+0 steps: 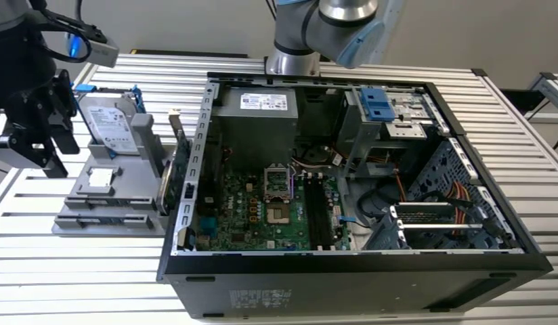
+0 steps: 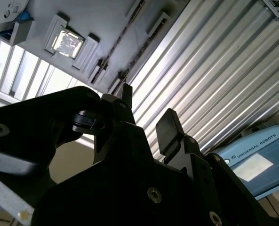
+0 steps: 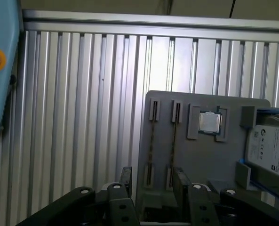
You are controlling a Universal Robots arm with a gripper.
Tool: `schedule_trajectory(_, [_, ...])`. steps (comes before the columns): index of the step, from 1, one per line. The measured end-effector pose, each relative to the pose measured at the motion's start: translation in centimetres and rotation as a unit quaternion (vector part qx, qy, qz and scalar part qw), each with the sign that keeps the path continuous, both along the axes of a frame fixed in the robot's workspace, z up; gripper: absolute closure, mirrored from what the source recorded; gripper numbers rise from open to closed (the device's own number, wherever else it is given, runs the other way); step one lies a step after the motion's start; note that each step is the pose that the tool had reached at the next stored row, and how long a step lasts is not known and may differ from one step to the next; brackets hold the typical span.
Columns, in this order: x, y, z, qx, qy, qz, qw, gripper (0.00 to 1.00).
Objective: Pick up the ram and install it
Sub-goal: 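Pick up the ram and move it above insertion slot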
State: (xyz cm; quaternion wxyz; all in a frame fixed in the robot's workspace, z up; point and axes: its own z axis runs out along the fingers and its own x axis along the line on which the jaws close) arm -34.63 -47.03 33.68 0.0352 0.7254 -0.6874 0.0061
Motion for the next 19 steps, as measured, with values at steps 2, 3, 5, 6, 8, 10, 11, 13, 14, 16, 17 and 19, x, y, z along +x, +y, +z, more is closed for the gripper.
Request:
schedule_trajectory(2, [0.0, 0.03, -0.09, -0.0011, 0.0, 0.0, 1.0, 0.0])
schedule_trajectory(3, [0.0, 0.04, -0.13, -0.0017, 0.0, 0.0, 1.0, 0.0])
schedule_trajectory(5, [0.0, 0.07, -0.23, -0.0027, 0.0, 0.0, 1.0, 0.0])
schedule_trajectory(6, [0.0, 0.09, -0.28, -0.0032, 0.0, 0.0, 1.0, 0.0])
schedule_trajectory(8, [0.0, 0.11, -0.36, -0.0043, 0.0, 0.0, 1.0, 0.0])
schedule_trajectory(10, [0.0, 0.15, -0.45, -0.0055, 0.0, 0.0, 1.0, 0.0])
schedule_trajectory(11, [0.0, 0.16, -0.5, -0.006, 0.0, 0.0, 1.0, 0.0])
schedule_trajectory(13, [0.0, 0.19, -0.58, -0.0072, 0.0, 0.0, 1.0, 0.0])
schedule_trajectory(14, [0.0, 0.2, -0.62, -0.0077, 0.0, 0.0, 1.0, 0.0])
schedule_trajectory(16, [0.0, 0.23, -0.7, -0.0088, 0.0, 0.0, 1.0, 0.0])
schedule_trajectory(17, [0.0, 0.24, -0.75, -0.0093, 0.0, 0.0, 1.0, 0.0])
schedule_trajectory(19, [0.0, 0.26, -0.83, -0.0105, 0.0, 0.0, 0.9999, 0.0])
